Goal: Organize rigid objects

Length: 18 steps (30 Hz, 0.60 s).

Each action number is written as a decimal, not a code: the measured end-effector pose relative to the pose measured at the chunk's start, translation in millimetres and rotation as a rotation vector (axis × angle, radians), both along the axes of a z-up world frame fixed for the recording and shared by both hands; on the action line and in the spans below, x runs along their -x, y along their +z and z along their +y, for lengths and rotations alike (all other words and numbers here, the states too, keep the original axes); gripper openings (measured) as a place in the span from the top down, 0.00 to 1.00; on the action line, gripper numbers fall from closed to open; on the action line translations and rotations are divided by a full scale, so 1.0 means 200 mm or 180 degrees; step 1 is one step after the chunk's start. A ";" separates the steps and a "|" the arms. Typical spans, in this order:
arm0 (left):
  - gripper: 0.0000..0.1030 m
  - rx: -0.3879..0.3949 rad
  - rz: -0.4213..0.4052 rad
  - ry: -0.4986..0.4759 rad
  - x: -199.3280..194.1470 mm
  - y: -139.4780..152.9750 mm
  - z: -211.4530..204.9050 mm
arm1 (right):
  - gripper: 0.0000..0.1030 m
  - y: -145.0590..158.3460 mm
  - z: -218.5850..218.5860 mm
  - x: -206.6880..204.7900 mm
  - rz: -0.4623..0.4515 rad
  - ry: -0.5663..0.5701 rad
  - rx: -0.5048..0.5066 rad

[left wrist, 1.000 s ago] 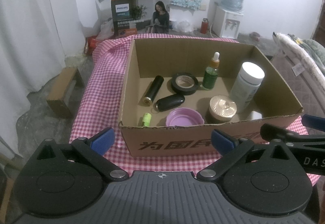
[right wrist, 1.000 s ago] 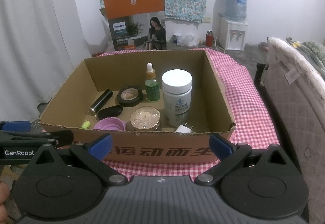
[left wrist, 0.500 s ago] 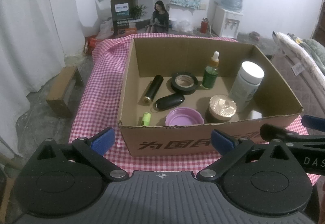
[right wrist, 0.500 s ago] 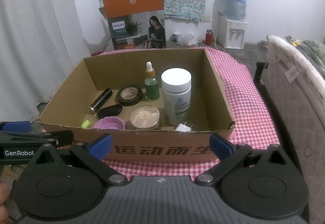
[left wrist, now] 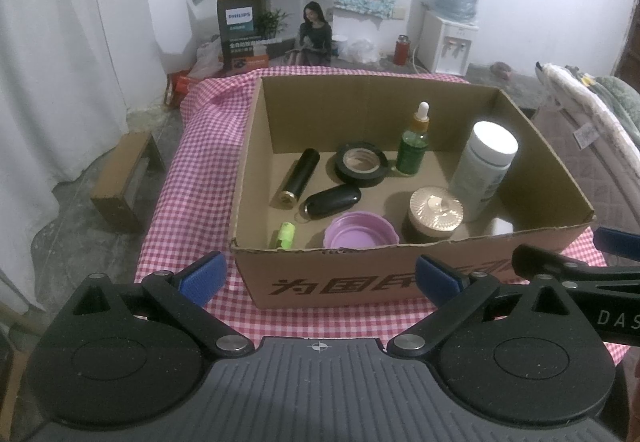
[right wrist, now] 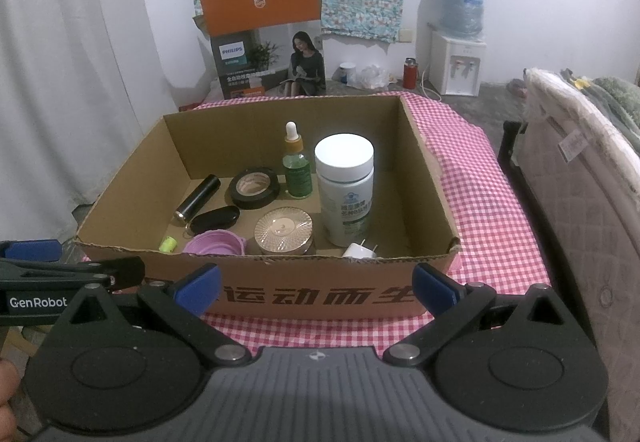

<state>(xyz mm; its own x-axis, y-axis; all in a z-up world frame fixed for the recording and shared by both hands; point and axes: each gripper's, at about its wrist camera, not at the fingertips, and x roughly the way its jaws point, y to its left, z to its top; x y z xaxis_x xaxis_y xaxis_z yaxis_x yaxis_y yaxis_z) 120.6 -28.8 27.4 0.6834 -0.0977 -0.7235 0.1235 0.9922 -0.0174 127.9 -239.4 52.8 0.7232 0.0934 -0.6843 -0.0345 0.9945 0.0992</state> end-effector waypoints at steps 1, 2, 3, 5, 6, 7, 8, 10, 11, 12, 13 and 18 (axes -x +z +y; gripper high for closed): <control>0.02 0.0000 0.0000 -0.0003 0.00 0.00 0.00 | 0.00 0.00 0.00 0.00 0.0001 0.0000 -0.0001; 0.02 -0.0001 -0.0001 -0.0003 0.00 0.00 0.00 | 0.00 0.00 0.00 0.00 0.0001 0.0000 0.0000; 0.02 -0.0001 0.0000 -0.0004 0.00 0.00 0.00 | 0.00 0.00 0.00 0.00 0.0001 0.0002 0.0001; 0.02 0.0000 0.0000 -0.0005 0.00 0.00 0.00 | 0.00 0.00 0.00 0.00 0.0003 0.0000 0.0000; 0.02 -0.0001 0.0001 -0.0004 0.00 0.00 0.00 | 0.00 0.00 0.00 0.00 0.0001 0.0001 -0.0001; 0.02 -0.0001 -0.0001 -0.0004 0.00 0.00 0.00 | 0.00 0.00 0.00 0.00 0.0003 0.0002 0.0000; 0.02 -0.0002 0.0002 -0.0002 0.00 0.00 0.00 | 0.00 0.00 0.00 0.00 0.0002 0.0002 0.0000; 0.02 0.0002 0.0001 -0.0002 0.00 0.00 0.00 | 0.00 0.00 0.00 0.00 0.0005 0.0002 -0.0001; 0.02 0.0004 0.0003 -0.0005 0.00 0.00 0.00 | 0.00 0.00 -0.01 0.00 0.0009 -0.0005 -0.0003; 0.02 0.0003 0.0001 -0.0005 0.00 0.00 0.00 | 0.00 0.00 -0.01 0.00 0.0009 -0.0010 -0.0003; 0.02 0.0005 0.0000 -0.0004 0.00 0.00 0.00 | 0.00 0.00 -0.01 0.00 0.0009 -0.0008 -0.0001; 0.02 0.0003 0.0000 -0.0006 0.00 0.00 0.00 | 0.00 0.00 -0.01 0.00 0.0007 -0.0008 -0.0003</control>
<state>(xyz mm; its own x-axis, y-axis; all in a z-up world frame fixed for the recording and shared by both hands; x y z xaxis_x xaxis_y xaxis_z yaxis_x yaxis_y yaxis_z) 120.8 -28.9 27.4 0.6832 -0.0996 -0.7234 0.1254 0.9919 -0.0182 127.0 -241.9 53.8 0.7219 0.0923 -0.6858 -0.0319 0.9945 0.1002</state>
